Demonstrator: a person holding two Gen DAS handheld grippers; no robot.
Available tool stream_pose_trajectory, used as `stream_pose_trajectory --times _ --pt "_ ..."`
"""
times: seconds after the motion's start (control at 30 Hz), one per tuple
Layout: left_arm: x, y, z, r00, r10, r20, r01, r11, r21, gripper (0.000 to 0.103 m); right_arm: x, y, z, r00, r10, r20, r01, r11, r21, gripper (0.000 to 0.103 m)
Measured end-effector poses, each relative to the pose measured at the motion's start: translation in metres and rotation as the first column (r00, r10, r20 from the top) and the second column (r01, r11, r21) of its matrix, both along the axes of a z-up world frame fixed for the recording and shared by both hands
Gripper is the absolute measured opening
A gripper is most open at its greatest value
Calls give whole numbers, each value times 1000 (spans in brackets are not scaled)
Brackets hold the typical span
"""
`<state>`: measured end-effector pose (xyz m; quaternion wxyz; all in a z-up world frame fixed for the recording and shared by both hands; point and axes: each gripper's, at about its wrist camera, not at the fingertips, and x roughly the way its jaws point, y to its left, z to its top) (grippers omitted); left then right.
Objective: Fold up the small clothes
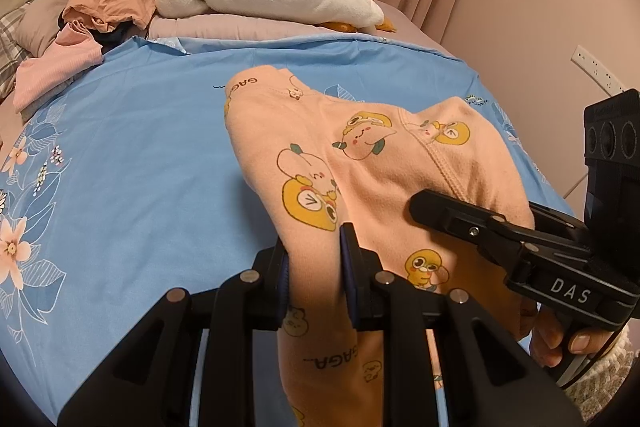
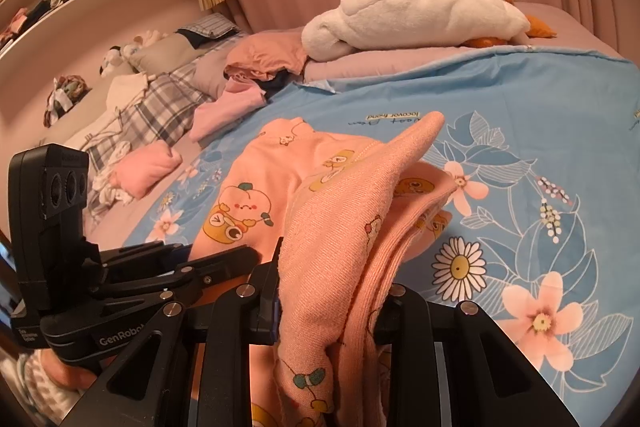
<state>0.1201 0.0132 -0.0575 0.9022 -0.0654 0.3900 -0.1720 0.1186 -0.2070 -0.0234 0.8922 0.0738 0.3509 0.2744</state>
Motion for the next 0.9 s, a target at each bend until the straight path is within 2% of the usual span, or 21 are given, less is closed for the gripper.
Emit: stream_pose_trajectory --times 0.9 --pt "4 -2 -7 1000 -8 -11 8 1000 5 22 1 -1 0 1000 0 -2 0 1000 -2 30"
